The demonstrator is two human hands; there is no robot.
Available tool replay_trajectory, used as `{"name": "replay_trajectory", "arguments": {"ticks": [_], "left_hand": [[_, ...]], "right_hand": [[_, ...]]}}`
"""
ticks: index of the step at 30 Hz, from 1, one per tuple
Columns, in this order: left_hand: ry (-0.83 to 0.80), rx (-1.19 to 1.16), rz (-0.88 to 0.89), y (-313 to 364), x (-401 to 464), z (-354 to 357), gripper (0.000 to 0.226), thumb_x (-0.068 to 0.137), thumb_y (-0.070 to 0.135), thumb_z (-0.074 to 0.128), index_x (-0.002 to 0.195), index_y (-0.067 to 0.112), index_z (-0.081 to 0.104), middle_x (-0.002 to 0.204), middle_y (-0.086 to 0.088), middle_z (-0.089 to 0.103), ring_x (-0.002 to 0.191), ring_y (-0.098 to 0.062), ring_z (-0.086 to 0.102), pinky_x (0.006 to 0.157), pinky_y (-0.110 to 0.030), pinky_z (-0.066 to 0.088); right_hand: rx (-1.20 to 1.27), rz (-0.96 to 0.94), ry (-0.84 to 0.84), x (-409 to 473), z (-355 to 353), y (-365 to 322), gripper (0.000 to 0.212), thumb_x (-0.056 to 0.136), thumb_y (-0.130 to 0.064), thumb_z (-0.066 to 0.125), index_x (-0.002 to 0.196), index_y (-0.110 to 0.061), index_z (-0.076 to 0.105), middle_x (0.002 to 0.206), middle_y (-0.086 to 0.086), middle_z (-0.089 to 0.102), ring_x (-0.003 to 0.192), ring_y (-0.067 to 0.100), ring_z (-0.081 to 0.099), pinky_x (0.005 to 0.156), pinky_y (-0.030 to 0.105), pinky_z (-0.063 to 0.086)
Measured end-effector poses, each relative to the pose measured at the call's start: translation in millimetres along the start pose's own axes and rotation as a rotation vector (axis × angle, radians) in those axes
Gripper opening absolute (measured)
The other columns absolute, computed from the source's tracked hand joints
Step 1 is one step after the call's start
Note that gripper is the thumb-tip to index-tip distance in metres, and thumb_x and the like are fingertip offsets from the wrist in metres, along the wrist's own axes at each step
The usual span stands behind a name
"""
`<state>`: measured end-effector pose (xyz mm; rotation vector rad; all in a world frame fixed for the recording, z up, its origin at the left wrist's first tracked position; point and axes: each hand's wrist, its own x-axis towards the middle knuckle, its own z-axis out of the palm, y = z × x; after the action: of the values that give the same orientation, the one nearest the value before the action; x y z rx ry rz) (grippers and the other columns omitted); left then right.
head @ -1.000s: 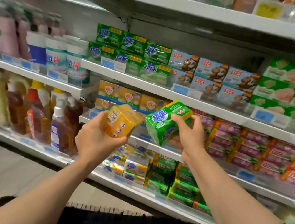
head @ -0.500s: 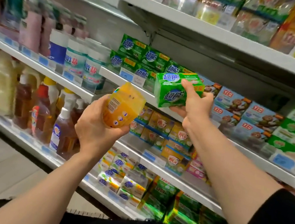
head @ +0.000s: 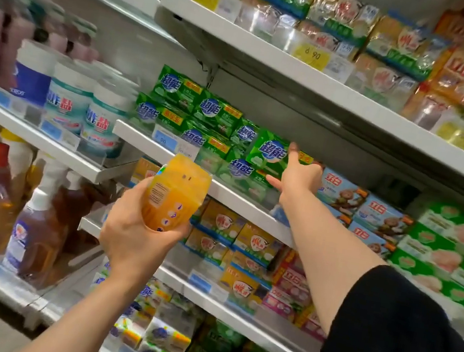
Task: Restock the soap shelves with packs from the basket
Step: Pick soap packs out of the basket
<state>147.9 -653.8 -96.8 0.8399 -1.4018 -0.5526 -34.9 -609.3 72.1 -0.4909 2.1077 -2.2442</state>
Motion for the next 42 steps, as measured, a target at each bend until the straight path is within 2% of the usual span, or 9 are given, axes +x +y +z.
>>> {"name": "replay_trajectory", "arguments": {"ticks": [5,10,15,20,23,30,34,37,42], "left_hand": [[-0.032,-0.058,0.061,-11,4,23,0.077,0.056,0.055,0.069,0.122,0.018,0.06,0.102,-0.003,0.068,0.085,-0.021,0.064,0.07,-0.028,0.045],[-0.064,-0.068,0.108,-22,6,38,0.079,0.056,0.058,0.064,0.123,0.014,0.06,0.101,-0.004,0.068,0.085,-0.019,0.063,0.07,-0.025,0.042],[-0.078,-0.043,0.191,-29,14,44,0.078,0.055,0.053,0.067,0.123,0.015,0.06,0.107,-0.003,0.069,0.092,-0.021,0.064,0.075,-0.024,0.046],[-0.056,0.079,0.613,-29,20,37,0.062,0.067,0.04,0.072,0.122,0.011,0.064,0.117,-0.007,0.067,0.103,-0.023,0.061,0.087,-0.03,0.046],[-0.06,0.079,0.797,-29,16,25,0.048,0.083,0.032,0.066,0.126,0.014,0.057,0.124,-0.007,0.065,0.111,-0.023,0.058,0.093,-0.035,0.044],[-0.189,0.11,0.961,-29,-9,-3,0.043,0.085,0.019,0.065,0.127,0.017,0.054,0.124,-0.006,0.066,0.114,-0.022,0.056,0.089,-0.035,0.044],[-0.434,0.191,0.981,-36,-26,-5,0.073,0.061,0.014,0.083,0.127,0.016,0.05,0.124,-0.008,0.061,0.109,-0.026,0.055,0.086,-0.037,0.045],[-0.65,0.28,0.831,-46,-30,-5,0.089,0.048,0.017,0.093,0.127,0.012,0.051,0.124,-0.011,0.058,0.107,-0.03,0.058,0.084,-0.039,0.05],[-0.841,0.432,0.58,-76,-23,-5,0.09,0.055,0.019,0.093,0.133,0.009,0.051,0.131,-0.009,0.054,0.115,-0.03,0.055,0.09,-0.037,0.052]], "right_hand": [[-0.172,-0.055,-0.128,13,3,8,0.048,0.076,-0.02,0.081,0.105,-0.004,0.046,0.114,0.008,0.053,0.08,0.031,0.07,0.061,0.04,0.061],[-0.438,-0.201,-0.072,17,16,16,0.046,0.079,-0.043,0.075,0.083,-0.011,0.043,0.067,0.005,0.062,0.044,0.011,0.065,0.042,0.024,0.053],[-0.486,-0.237,-0.043,20,21,24,0.038,0.082,-0.044,0.072,0.083,-0.013,0.049,0.076,0.006,0.067,0.041,0.009,0.062,0.038,0.021,0.048],[-0.426,-0.512,0.035,8,2,45,0.04,0.074,-0.051,0.071,0.085,-0.022,0.046,0.093,-0.002,0.058,0.08,0.024,0.065,0.072,0.045,0.056],[-0.329,-0.669,-0.065,-19,-16,65,0.037,0.075,-0.055,0.066,0.076,-0.019,0.056,0.072,-0.004,0.063,0.066,0.025,0.065,0.063,0.046,0.055],[-0.265,0.067,-0.776,-82,-44,90,0.034,0.085,-0.045,0.066,0.101,-0.015,0.065,0.077,0.002,0.069,0.063,0.014,0.065,0.056,0.028,0.053],[-0.214,0.198,-0.724,-86,-61,109,0.028,0.079,-0.026,0.075,0.097,-0.004,0.069,0.072,0.009,0.067,0.061,0.022,0.064,0.071,0.043,0.056],[-0.267,0.178,-0.597,-83,-77,132,0.041,0.067,-0.02,0.085,0.096,0.003,0.068,0.078,0.013,0.067,0.064,0.023,0.061,0.061,0.037,0.05],[-0.241,0.184,-0.369,-64,-109,159,0.05,0.063,-0.011,0.088,0.106,-0.003,0.064,0.094,0.012,0.068,0.079,0.024,0.069,0.065,0.038,0.057]]}}
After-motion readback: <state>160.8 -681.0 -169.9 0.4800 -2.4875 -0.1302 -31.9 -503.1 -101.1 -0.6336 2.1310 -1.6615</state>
